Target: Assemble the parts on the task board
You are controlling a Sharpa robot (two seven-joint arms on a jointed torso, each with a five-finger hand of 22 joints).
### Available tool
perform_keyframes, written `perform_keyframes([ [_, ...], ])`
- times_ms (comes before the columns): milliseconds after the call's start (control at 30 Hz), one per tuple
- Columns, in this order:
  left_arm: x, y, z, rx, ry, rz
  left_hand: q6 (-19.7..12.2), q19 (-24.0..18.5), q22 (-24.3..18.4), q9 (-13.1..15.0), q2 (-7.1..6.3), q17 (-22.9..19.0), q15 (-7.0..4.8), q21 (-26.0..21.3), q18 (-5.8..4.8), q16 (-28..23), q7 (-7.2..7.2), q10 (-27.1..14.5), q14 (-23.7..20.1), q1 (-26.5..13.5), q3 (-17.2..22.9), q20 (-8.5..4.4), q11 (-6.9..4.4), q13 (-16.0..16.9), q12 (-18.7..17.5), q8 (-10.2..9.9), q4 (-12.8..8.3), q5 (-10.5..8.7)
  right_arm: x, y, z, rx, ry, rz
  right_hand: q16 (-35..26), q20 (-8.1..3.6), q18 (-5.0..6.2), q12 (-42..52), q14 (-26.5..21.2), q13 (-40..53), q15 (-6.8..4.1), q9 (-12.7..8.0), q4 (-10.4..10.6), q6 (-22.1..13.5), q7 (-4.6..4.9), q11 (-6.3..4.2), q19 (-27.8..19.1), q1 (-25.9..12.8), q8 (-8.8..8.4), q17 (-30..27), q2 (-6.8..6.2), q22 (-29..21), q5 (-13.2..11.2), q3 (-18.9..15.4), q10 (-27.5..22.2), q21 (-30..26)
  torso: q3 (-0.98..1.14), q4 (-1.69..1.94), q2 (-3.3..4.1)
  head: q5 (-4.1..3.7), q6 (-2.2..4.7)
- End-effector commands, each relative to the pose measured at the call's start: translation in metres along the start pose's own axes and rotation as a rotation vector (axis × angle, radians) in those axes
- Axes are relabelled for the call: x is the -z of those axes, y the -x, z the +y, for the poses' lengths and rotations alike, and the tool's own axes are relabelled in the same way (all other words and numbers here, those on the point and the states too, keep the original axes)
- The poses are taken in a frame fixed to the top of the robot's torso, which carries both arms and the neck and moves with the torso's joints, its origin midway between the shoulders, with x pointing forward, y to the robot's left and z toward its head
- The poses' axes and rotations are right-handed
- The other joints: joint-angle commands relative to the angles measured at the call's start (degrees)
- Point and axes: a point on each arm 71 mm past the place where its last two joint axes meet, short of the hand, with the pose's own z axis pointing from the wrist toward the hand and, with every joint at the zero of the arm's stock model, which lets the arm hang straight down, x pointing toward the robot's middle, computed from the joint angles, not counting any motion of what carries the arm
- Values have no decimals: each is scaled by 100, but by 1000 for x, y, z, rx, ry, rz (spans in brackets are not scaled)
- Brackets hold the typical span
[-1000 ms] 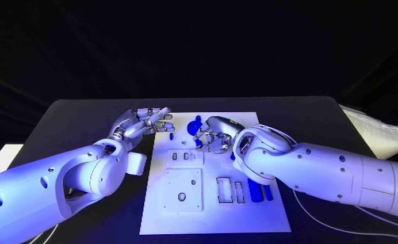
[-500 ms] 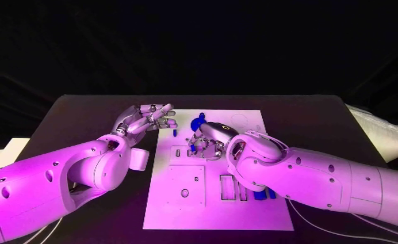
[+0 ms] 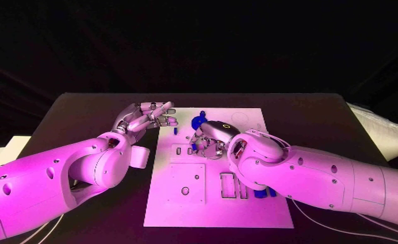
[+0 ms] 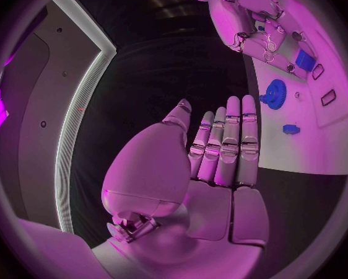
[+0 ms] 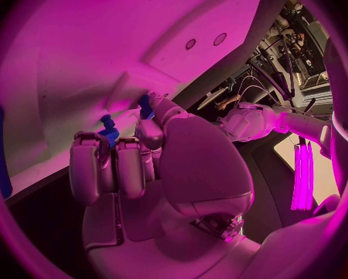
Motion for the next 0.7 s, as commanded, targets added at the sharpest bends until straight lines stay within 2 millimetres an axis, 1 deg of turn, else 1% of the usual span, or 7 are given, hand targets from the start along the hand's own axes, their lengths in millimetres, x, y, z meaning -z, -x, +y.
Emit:
perform_keyframes([
  [33, 0, -2, -1, 12, -14, 17, 12, 11, -9, -6, 0, 9, 11, -1, 11, -22, 4, 4, -33, 49, -9, 11, 40, -7, -30, -20, -39, -26, 1, -6, -3, 43, -16, 49, -37, -25, -83, 2, 401, -7, -36, -6, -1, 57, 7, -3, -18, -83, 20, 452, -17, 147, 14, 29, -2, -33, -1, 2, 1, -12, -6],
  [200, 0, -2, -1, 12, -14, 17, 12, 11, -9, -6, 0, 9, 11, -1, 11, -22, 4, 4, -33, 49, -9, 11, 40, -7, -30, -20, -39, -26, 1, -8, -6, 53, -25, 70, -41, -25, -82, -16, 401, -17, -35, -8, 4, 52, 11, 0, -21, -133, 9, 448, -46, 142, 1, 26, -6, -37, -5, 2, -1, -21, -34],
  [467, 0, -2, -1, 12, -14, 17, 12, 11, -9, -6, 0, 9, 11, -1, 11, -22, 4, 4, -33, 49, -9, 11, 40, -7, -30, -20, -39, -26, 1, -10, -9, 68, -35, 90, -51, -16, -77, -121, 399, -87, -19, -27, 15, -18, 40, 22, -39, -260, -51, 438, -154, 116, -12, 1, -63, -53, -5, 7, -2, -29, -47],
  [700, 0, -1, -1, 11, -14, 16, 12, 11, -9, -6, 0, 9, 11, -1, 11, -22, 4, 4, -33, 49, -9, 11, 40, -7, -30, -20, -39, -26, 1, -11, -9, 82, -39, 99, -56, -10, -74, -156, 398, -111, -12, -33, 17, -37, 50, 30, -46, -296, -69, 433, -190, 105, -12, -9, -83, -59, -7, 12, -4, -29, -59],
])
